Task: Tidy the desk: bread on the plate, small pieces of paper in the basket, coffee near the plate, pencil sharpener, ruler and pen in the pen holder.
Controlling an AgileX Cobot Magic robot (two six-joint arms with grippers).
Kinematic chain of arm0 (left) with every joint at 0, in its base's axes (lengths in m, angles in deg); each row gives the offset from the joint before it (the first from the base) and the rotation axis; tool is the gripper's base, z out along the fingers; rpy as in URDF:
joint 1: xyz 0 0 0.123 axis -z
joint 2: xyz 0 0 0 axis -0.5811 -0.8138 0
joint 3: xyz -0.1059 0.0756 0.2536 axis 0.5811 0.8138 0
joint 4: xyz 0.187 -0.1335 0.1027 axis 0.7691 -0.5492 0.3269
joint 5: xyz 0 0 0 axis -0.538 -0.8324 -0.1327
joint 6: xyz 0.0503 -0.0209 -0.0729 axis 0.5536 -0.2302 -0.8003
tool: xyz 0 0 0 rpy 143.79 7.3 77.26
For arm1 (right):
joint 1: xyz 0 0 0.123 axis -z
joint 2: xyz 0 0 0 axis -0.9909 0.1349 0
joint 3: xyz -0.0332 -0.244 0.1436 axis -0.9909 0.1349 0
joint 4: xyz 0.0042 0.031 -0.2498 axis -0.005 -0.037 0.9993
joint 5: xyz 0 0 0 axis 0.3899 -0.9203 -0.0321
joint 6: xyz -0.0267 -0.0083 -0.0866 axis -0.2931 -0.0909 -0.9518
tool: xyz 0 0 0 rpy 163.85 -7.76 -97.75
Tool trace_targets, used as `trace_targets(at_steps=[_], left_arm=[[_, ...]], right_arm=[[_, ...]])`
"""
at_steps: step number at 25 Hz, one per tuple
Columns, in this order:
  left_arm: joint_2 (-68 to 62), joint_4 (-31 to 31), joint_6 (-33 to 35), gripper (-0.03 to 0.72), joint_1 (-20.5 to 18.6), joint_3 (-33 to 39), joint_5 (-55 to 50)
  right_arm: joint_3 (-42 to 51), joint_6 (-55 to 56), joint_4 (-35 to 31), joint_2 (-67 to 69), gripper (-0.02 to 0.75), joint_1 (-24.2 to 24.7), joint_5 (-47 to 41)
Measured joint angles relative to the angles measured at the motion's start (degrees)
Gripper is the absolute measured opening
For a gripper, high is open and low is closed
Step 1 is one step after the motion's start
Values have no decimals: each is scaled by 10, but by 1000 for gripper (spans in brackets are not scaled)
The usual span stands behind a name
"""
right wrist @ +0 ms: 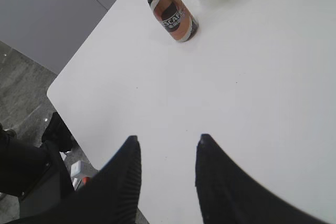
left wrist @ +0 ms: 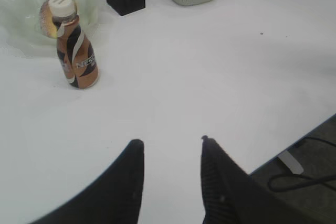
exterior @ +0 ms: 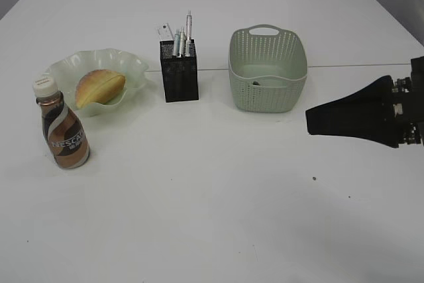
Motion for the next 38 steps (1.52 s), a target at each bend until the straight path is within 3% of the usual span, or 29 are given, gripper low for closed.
trace_targets(at_steps=[7,19,22,27,30,38], left_arm=[[54,9,1,271,0,48,-15],[54,7,-1,258,-2,49,-10],[54,6,-2,255,-37,49,-10],[54,6,-2,244,-159,49,-10],[54,6,-2,244,-209,49,-10],[54,6,-2,243,-219,49,-10]], right_arm=[[1,-4,0,-1,260,0,7],[1,-26,0,-1,260,0,7],[1,-26,0,-1,260,0,2],[1,-26,0,-1,260,0,-18],[1,-26,0,-1,260,0,-26],[1,-26,0,-1,260,0,-66]])
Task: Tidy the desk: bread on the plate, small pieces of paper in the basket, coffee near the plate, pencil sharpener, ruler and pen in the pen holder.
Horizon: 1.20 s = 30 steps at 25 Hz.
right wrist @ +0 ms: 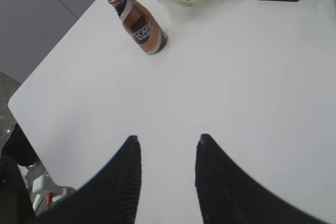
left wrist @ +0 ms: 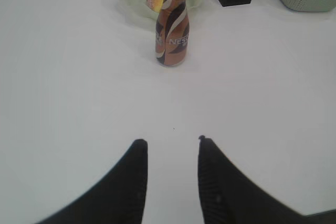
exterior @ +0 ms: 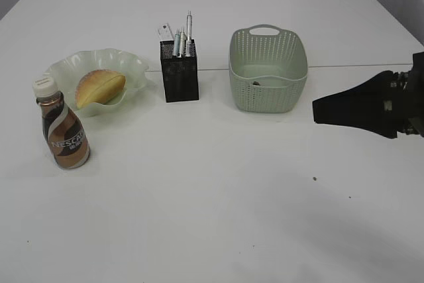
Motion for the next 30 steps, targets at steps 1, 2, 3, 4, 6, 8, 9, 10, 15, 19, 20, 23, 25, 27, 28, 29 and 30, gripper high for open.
trace_targets(at_steps=[1,2,3,4,6,8,9,10,15,19,20,23,25,27,28,29,30], left_arm=[[0,0,0,241,0,0,0],[0,0,0,241,0,0,0],[0,0,0,241,-1,0,0],[0,0,0,241,-1,0,0],[0,0,0,241,-1,0,0],[0,0,0,241,-1,0,0],[0,0,0,241,-1,0,0],[0,0,0,241,-1,0,0],[0,0,0,241,-1,0,0],[0,0,0,241,-1,0,0],[0,0,0,241,-1,0,0],[0,0,0,241,-1,0,0],[0,0,0,241,-1,0,0],[0,0,0,241,-1,0,0],[0,0,0,241,-1,0,0],[0,0,0,241,-1,0,0],[0,0,0,241,-1,0,0]], right_arm=[[0,0,0,0,260,0,-7],[0,0,0,0,260,0,-10],[0,0,0,0,260,0,-13],[0,0,0,0,260,0,-15],[0,1,0,0,260,0,-18],[0,1,0,0,260,0,-26],[0,1,0,0,260,0,-31],[1,2,0,0,260,0,-38],[35,8,0,0,260,0,-79],[66,0,0,0,260,0,-101],[71,-6,0,0,260,0,-101],[73,-31,0,0,260,0,-104],[76,-65,-13,0,260,0,-106],[84,-107,-41,0,260,0,-107],[89,-132,-61,0,260,0,-108],[97,-157,-85,0,260,0,-110],[102,-175,-103,0,260,0,-113]])
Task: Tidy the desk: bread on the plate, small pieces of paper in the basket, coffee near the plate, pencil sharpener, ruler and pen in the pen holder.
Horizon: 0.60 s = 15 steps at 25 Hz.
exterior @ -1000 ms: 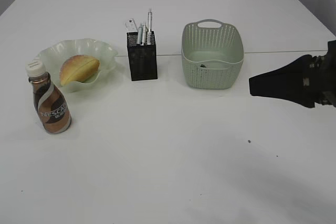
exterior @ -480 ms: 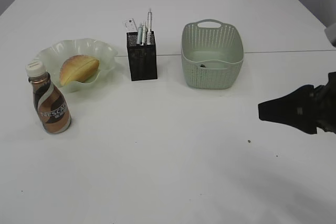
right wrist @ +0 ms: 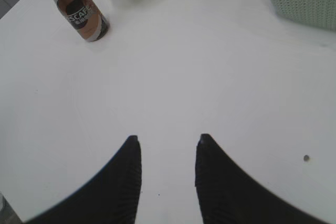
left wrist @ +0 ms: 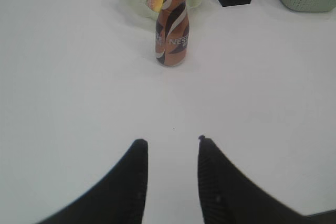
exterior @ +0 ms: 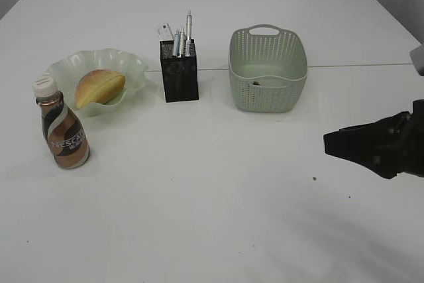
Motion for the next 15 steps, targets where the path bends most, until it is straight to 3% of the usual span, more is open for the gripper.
trace_targets(at_steps=[5,12,15], left_arm=[[0,0,0,240,0,0,0],[0,0,0,240,0,0,0],[0,0,0,240,0,0,0]], right_arm=[[26,-81,-87,0,260,0,-34],[29,-49,-38,0,258,0,-68],[29,-53,-73,0,258,0,-86]])
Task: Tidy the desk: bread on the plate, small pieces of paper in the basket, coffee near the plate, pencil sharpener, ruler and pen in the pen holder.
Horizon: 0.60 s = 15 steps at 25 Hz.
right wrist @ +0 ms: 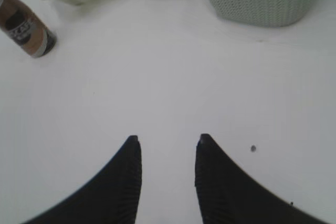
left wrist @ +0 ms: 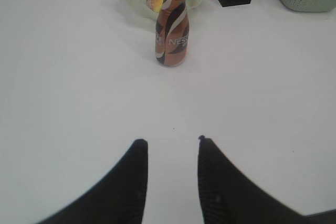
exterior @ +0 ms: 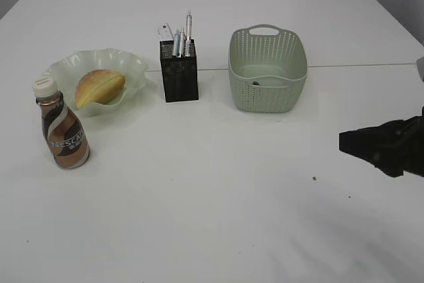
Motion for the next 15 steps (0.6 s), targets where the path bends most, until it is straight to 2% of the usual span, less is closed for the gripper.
trace_targets(at_steps=[9,13,15], left_arm=[[0,0,0,241,0,0,0],[0,0,0,241,0,0,0],[0,0,0,241,0,0,0]], right_arm=[[0,-132,-182,0,258,0,-49],[0,-231,-262,0,258,0,-110],[0,-306,-322,3,258,0,-140]])
